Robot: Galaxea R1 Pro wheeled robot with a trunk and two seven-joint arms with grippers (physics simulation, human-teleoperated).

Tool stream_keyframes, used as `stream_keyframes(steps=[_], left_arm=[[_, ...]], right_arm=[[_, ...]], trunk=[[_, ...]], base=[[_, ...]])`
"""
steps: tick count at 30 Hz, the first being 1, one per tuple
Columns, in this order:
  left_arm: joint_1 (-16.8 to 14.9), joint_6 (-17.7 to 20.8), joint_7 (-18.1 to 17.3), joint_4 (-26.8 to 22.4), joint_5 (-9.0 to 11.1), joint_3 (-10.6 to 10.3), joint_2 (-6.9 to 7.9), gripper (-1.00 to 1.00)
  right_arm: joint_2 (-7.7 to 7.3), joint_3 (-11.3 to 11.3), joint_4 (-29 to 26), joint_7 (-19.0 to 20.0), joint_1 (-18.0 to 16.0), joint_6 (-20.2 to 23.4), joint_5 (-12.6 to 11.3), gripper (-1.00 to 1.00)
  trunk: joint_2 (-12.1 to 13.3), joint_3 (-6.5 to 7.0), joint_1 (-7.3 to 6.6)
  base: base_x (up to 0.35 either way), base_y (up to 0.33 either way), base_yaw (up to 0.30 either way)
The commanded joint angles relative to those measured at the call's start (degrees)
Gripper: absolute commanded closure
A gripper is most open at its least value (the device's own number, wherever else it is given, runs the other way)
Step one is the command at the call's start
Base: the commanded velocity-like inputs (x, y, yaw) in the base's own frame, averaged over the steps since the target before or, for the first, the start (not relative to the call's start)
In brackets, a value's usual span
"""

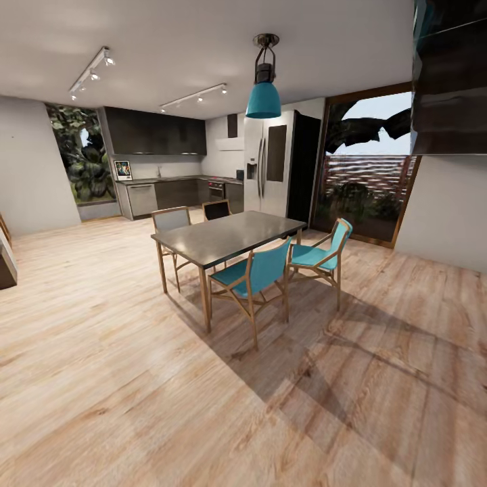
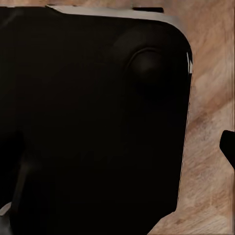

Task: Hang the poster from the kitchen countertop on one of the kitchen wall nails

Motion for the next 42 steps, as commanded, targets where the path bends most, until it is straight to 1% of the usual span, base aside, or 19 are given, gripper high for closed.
stream_keyframes(steps=[1, 2, 5, 6, 8, 10, 16, 20, 24, 34, 42], left_arm=[[0.4, 0.0, 0.1, -0.4, 0.0, 0.0, -0.34, -1.00], [0.7, 0.0, 0.1, -0.8, -0.1, 0.1, -0.61, -1.00], [1.2, 0.0, 0.2, -1.7, -0.1, 0.1, -0.77, -1.00], [1.3, 0.0, 0.2, -29.1, -0.2, 0.1, -0.80, -1.00], [1.4, 0.0, 0.3, -33.2, -0.2, 0.2, -0.87, -1.00], [1.4, 0.0, 0.3, -34.1, -0.3, 0.4, -0.86, -1.00], [1.5, 0.1, 0.2, -34.6, -0.4, 0.5, -0.83, -1.00], [1.5, 0.2, 0.2, -34.6, -0.3, 0.6, -0.84, -1.00], [1.5, 0.3, 0.2, -34.6, -0.3, 0.6, -0.83, -1.00], [1.5, 0.3, 0.2, -34.6, -0.2, 0.7, -0.83, -1.00], [1.5, 0.2, 0.2, -34.6, -0.2, 0.7, -0.53, -1.00]], right_arm=[[-0.18, -0.1, -0.3, 0.0, -0.3, -0.1, 0.1, -1.00], [-0.30, -0.1, -0.7, -0.1, -0.7, -0.2, 0.2, -1.00], [-0.40, -0.1, -1.6, -0.1, -1.7, -0.2, 0.2, -1.00], [-0.42, -0.1, -22.8, -0.1, -3.7, -0.2, 0.2, -1.00], [-0.47, -0.1, -26.2, -0.1, -3.9, -0.2, 0.4, -1.00], [-0.52, 0.0, -27.4, -0.1, -3.8, -0.2, 0.5, -1.00], [-1.60, 0.1, -28.4, -0.1, -3.5, -0.2, 0.3, -1.00], [-1.57, 0.1, -28.3, -0.2, -3.3, -0.2, 0.2, -1.00], [-1.59, 0.2, -28.3, -0.1, -3.3, -0.2, 0.5, -1.00], [-1.68, 0.3, -28.1, 0.1, -3.3, -0.2, 0.7, -1.00], [-1.52, 0.3, -28.0, 0.1, -3.3, -0.3, 0.7, -1.00]], trunk=[[0.0, -0.05, 0.00], [0.0, -0.05, 0.00], [0.0, -0.05, 0.00], [0.0, -0.05, 0.00], [0.0, -0.05, 0.00], [0.0, -0.05, 0.00], [0.0, -0.05, 0.00], [0.0, -0.07, 0.00], [0.0, -0.11, 0.00], [0.0, -0.12, 0.00], [0.0, -0.15, 0.00]], base=[[0.000, 0.000, 0.000], [0.000, 0.000, 0.000], [0.000, 0.000, 0.000], [0.000, 0.000, 0.000], [0.000, 0.000, 0.000], [0.000, 0.000, 0.000], [0.000, 0.000, 0.078], [0.120, 0.000, 0.261], [0.269, 0.000, 0.183], [0.331, 0.000, 0.031], [0.339, 0.001, 0.176]])
